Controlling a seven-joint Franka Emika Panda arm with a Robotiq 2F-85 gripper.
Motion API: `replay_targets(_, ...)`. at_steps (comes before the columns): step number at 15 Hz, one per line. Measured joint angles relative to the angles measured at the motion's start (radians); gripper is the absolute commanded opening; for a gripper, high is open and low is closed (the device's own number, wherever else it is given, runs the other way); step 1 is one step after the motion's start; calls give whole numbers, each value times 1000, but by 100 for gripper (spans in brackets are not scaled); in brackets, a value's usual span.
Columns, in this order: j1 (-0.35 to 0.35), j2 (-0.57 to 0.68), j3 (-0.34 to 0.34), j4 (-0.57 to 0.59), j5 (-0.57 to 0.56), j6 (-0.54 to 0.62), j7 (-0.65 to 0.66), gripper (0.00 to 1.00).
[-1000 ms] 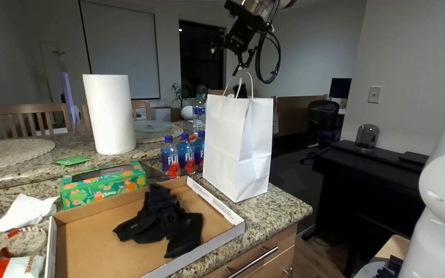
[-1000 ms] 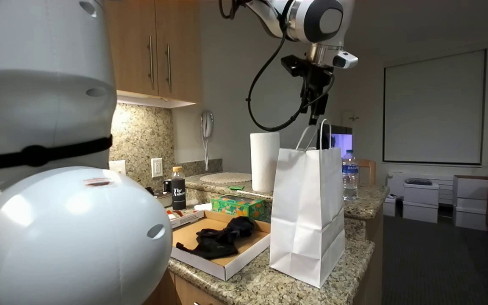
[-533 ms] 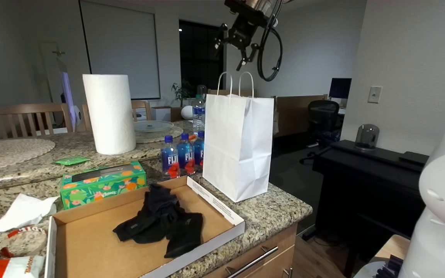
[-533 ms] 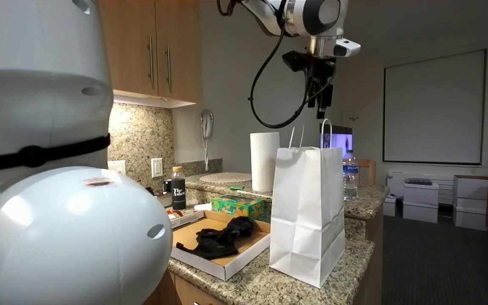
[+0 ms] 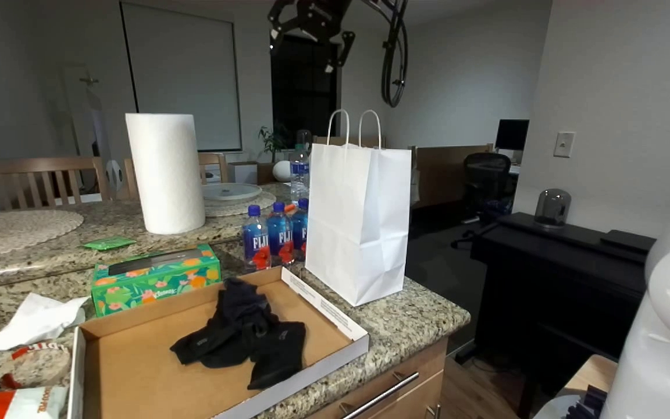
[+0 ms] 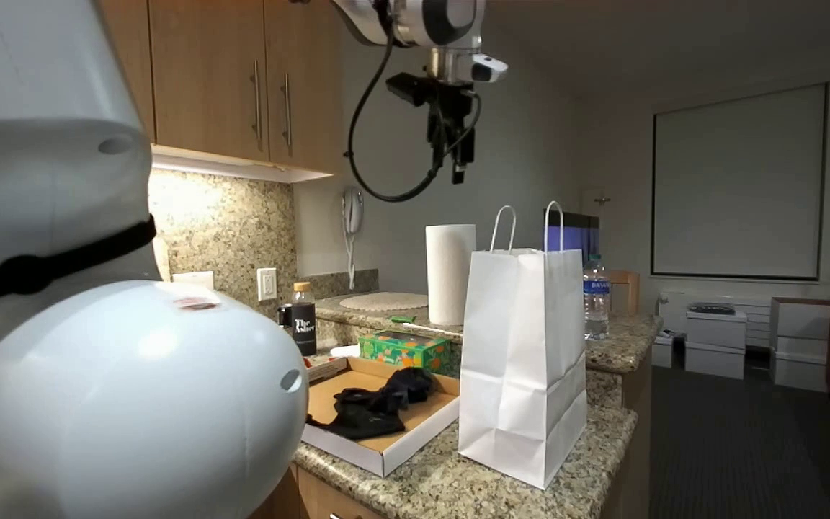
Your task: Pick up all the socks from the cover box and put them in the paper bag
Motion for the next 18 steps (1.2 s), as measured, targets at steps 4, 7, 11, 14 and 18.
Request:
replay_targets(4, 80, 1, 107, -108, -11, 3, -29, 100)
replay_targets(7, 129, 65, 159, -173, -22, 5, -73, 100)
replay_targets(11, 173, 206, 216, -235, -139, 49, -107, 100)
replay_targets(14, 205, 305, 231, -261, -313, 173, -53, 100)
replay_targets(18, 230, 406, 204, -271, -493, 274, 86, 100)
